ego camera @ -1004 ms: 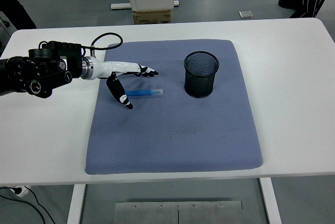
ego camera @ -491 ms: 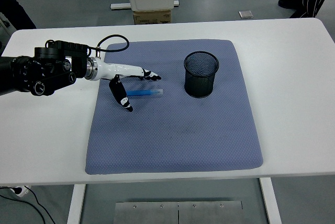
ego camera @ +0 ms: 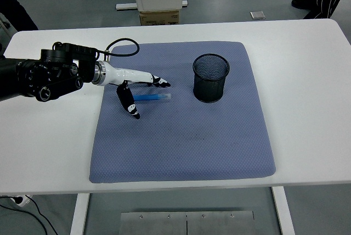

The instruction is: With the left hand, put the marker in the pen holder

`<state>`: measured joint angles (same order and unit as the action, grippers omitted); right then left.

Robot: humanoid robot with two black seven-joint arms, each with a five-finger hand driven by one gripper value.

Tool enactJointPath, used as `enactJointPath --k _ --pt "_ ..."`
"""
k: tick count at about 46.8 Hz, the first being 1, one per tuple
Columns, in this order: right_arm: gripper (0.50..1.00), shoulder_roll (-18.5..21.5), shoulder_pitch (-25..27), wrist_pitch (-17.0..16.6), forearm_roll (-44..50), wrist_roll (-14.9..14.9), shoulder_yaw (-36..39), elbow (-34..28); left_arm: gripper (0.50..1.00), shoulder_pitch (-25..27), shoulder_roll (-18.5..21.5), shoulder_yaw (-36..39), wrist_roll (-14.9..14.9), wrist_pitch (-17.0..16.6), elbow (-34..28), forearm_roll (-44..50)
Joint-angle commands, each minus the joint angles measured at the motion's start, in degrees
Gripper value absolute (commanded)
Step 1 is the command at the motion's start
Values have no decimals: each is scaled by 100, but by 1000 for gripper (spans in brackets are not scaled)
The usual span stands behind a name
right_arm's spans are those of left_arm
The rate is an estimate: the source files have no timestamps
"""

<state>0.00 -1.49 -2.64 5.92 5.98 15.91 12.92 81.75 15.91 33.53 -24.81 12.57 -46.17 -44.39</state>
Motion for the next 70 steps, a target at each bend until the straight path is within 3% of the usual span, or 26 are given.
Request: enactJointPath --k 1,10,21,27,40,47,70 --pt "1000 0 0 0 6 0 0 0 1000 -1 -1 4 3 0 3 0" --pt "1000 0 0 0 -3 0 0 0 997 25 -9 4 3 9 3 -52" --pt "1000 0 0 0 -3 0 0 0 903 25 -18 4 3 9 3 -149" --pt "1000 0 0 0 -3 0 0 0 824 25 -18 4 3 9 3 -167" --pt "1000 0 0 0 6 0 0 0 789 25 -18 -5 3 9 3 -167" --pt "1000 0 0 0 -3 0 0 0 728 25 -27 -5 3 9 3 -167" --pt "1000 0 0 0 -3 0 0 0 637 25 -88 4 3 9 3 -299"
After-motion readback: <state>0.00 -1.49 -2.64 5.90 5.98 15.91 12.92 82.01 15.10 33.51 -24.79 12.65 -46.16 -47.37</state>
